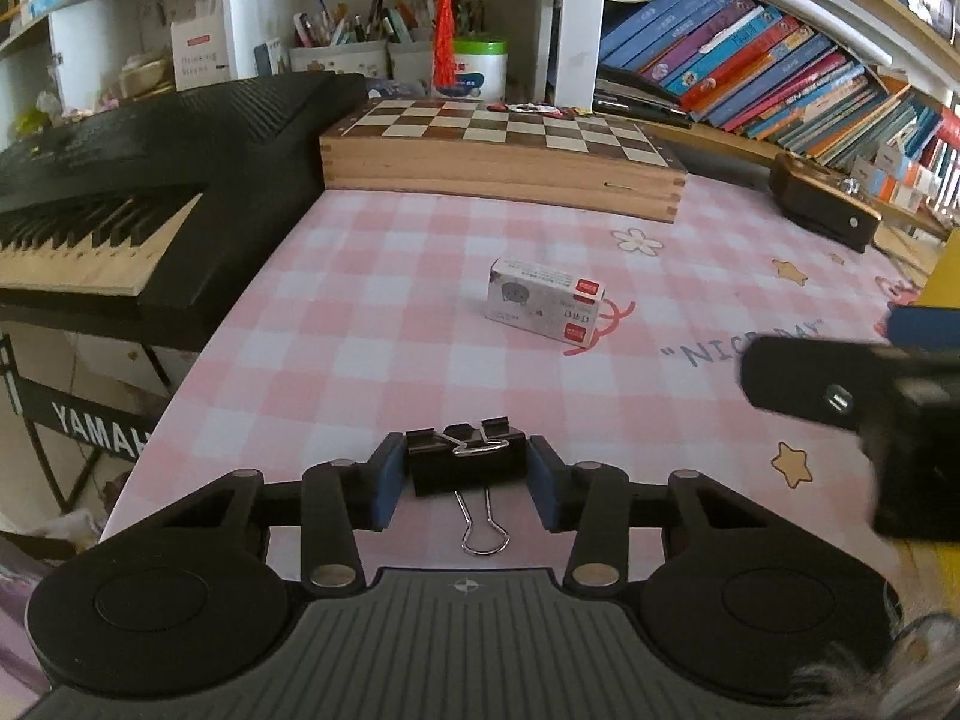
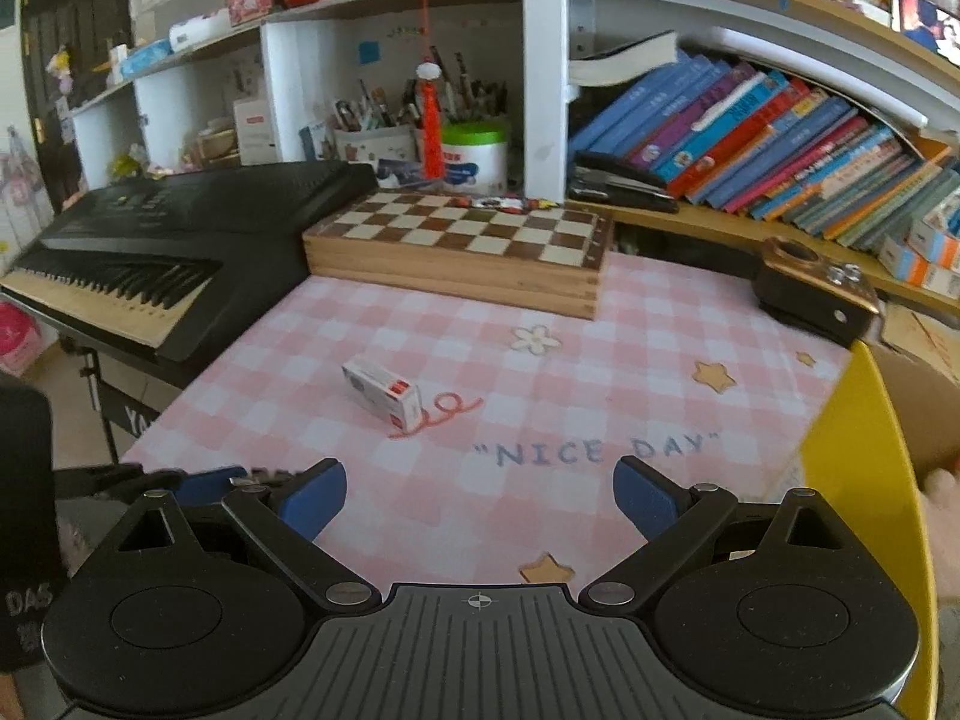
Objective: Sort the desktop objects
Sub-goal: 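Grasp the black binder clip with the left tool while the right tool grasps the white-and-red box, then lift the binder clip and white box and carry both toward the yellow box, then lower the clip and white box into the yellow box and open both tools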
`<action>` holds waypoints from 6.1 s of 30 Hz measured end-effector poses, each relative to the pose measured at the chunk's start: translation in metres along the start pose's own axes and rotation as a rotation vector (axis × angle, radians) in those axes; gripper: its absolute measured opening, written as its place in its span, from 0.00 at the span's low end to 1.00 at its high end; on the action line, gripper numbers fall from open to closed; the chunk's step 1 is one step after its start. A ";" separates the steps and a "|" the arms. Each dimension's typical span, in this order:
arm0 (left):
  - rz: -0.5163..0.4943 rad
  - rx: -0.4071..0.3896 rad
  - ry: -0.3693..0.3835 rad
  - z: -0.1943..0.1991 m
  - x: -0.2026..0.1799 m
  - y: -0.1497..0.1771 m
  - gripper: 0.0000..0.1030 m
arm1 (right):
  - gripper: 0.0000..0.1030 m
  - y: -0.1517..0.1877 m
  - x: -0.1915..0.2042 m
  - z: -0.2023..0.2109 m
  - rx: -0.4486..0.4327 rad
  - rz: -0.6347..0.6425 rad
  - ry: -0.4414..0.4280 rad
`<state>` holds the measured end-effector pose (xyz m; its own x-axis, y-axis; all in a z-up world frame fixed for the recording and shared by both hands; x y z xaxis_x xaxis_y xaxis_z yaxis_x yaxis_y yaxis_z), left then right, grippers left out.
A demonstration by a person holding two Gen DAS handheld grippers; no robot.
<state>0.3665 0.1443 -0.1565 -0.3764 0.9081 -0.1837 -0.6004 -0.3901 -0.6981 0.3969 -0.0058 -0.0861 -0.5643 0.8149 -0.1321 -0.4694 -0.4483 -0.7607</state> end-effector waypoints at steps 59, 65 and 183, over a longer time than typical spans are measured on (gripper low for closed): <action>0.077 -0.094 0.359 0.144 0.013 -0.021 0.39 | 0.14 0.006 -0.009 0.074 -0.033 -0.125 -0.078; 0.050 -0.090 0.399 0.164 0.014 -0.008 0.39 | 0.14 0.020 0.012 0.105 -0.033 -0.126 -0.084; -0.276 -0.019 0.686 0.249 -0.273 0.119 0.39 | 0.14 0.177 -0.185 0.281 -0.074 -0.321 0.160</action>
<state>0.2217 -0.1879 -0.0170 0.3164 0.8662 -0.3866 -0.5947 -0.1364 -0.7923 0.2275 -0.3394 -0.0179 -0.2806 0.9594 0.0276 -0.5514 -0.1376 -0.8228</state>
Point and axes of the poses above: each gripper's, at about its wrist camera, not at the fingertips, and z roughly against the way its jaws point, x to its left, y to its underside, the point moved 9 cm from there along -z, roughly the way its jaws point, and after that the axes turned 12 degrees about z, right-handed, at the moved point
